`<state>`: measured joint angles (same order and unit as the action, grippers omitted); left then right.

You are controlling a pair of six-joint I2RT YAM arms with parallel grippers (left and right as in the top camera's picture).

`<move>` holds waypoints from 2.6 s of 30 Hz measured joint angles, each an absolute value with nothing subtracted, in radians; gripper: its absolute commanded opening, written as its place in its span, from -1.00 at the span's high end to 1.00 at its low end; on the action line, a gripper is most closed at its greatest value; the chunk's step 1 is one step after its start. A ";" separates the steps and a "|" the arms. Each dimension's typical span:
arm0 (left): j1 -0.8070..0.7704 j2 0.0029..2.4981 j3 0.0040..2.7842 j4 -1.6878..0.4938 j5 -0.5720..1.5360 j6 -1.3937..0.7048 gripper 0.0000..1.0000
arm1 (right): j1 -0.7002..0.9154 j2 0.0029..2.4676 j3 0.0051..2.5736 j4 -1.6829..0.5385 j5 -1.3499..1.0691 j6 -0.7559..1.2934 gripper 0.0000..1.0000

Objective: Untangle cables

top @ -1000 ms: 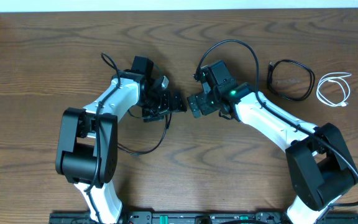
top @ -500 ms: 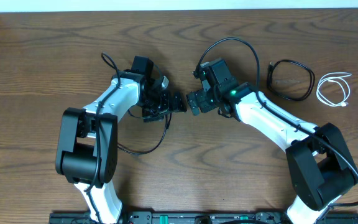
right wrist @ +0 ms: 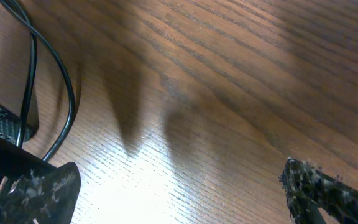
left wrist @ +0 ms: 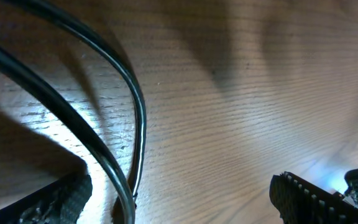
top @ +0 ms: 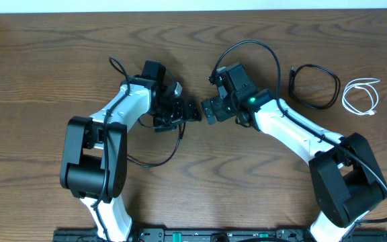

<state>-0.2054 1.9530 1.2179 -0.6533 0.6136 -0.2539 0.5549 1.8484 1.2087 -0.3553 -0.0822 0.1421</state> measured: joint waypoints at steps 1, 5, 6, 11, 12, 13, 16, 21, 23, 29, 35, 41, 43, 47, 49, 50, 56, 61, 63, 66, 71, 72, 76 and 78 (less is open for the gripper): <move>-0.205 1.953 1.218 -0.653 0.614 -0.254 -0.95 | 0.555 1.848 1.209 -0.355 -0.083 0.142 -0.99; -0.205 1.953 1.218 -0.656 0.614 -0.254 -0.96 | 0.555 1.848 1.209 -0.355 -0.082 0.142 -0.98; -0.205 1.953 1.218 -0.656 0.614 -0.254 -0.96 | 0.555 1.848 1.209 -0.355 -0.082 0.142 -0.99; -0.205 1.953 1.218 -0.657 0.614 -0.253 -0.96 | 0.555 1.848 1.209 -0.355 -0.083 0.142 -0.98; -0.205 1.953 1.218 -0.657 0.614 -0.253 -0.96 | 0.555 1.848 1.209 -0.355 -0.083 0.142 -0.99; -0.205 1.953 1.218 -0.661 0.614 -0.254 -0.95 | 0.555 1.848 1.209 -0.355 -0.083 0.142 -0.98; -0.204 1.953 1.219 -0.677 0.611 -0.254 -0.96 | 0.555 1.848 1.209 -0.355 -0.083 0.142 -0.99; -0.204 1.953 1.219 -0.682 0.611 -0.253 -0.96 | 0.555 1.848 1.209 -0.355 -0.083 0.142 -0.98; -0.204 1.953 1.219 -0.691 0.609 -0.254 -0.96 | 0.555 1.848 1.209 -0.355 -0.082 0.142 -0.99; -0.204 1.953 1.220 -0.712 0.605 -0.254 -0.96 | 0.555 1.848 1.209 -0.351 -0.083 0.142 -0.98; -0.204 1.953 1.220 -0.712 0.604 -0.254 -0.96 | 0.555 1.848 1.209 -0.343 -0.083 0.147 -0.99; -0.204 1.953 1.220 -0.712 0.604 -0.254 -0.96 | 0.555 1.848 1.209 -0.343 -0.083 0.150 -0.98; -0.204 1.953 1.220 -0.712 0.604 -0.254 -0.96 | 0.555 1.848 1.209 -0.347 -0.083 0.152 -0.98; -0.204 1.953 1.220 -0.712 0.604 -0.254 -0.95 | 0.555 1.848 1.209 -0.351 -0.083 0.152 -0.98; -0.204 1.953 1.220 -0.712 0.604 -0.254 -0.96 | 0.555 1.848 1.209 -0.352 -0.083 0.152 -0.98; -0.204 1.953 1.220 -0.712 0.604 -0.254 -0.96 | 0.555 1.848 1.209 -0.352 -0.083 0.152 -0.99; -0.204 1.953 1.219 -0.659 0.603 -0.257 -0.96 | 0.555 1.848 1.209 -0.352 -0.083 0.152 -0.98; -0.204 1.953 1.221 -0.648 0.599 -0.257 -0.96 | 0.555 1.848 1.209 -0.352 -0.083 0.154 -0.98; -0.204 1.953 1.221 -0.654 0.599 -0.257 -0.96 | 0.555 1.848 1.209 -0.352 -0.083 0.159 -0.92; -0.204 1.953 1.221 -0.651 0.599 -0.257 -0.96 | 0.555 1.848 1.209 -0.351 -0.083 0.166 -0.81; -0.199 1.958 1.220 -0.662 0.589 -0.264 -0.24 | 0.557 1.848 1.209 -0.348 -0.083 0.175 -0.68; -0.196 1.958 1.219 -0.672 0.583 -0.268 -0.06 | 0.558 1.848 1.209 -0.348 -0.083 0.175 -0.69; -0.173 1.956 1.216 -0.689 0.568 -0.270 0.78 | 0.560 1.848 1.209 -0.347 -0.083 0.175 -0.63; -0.160 1.939 1.216 -0.688 0.566 -0.268 0.85 | 0.560 1.848 1.209 -0.345 -0.083 0.173 -0.34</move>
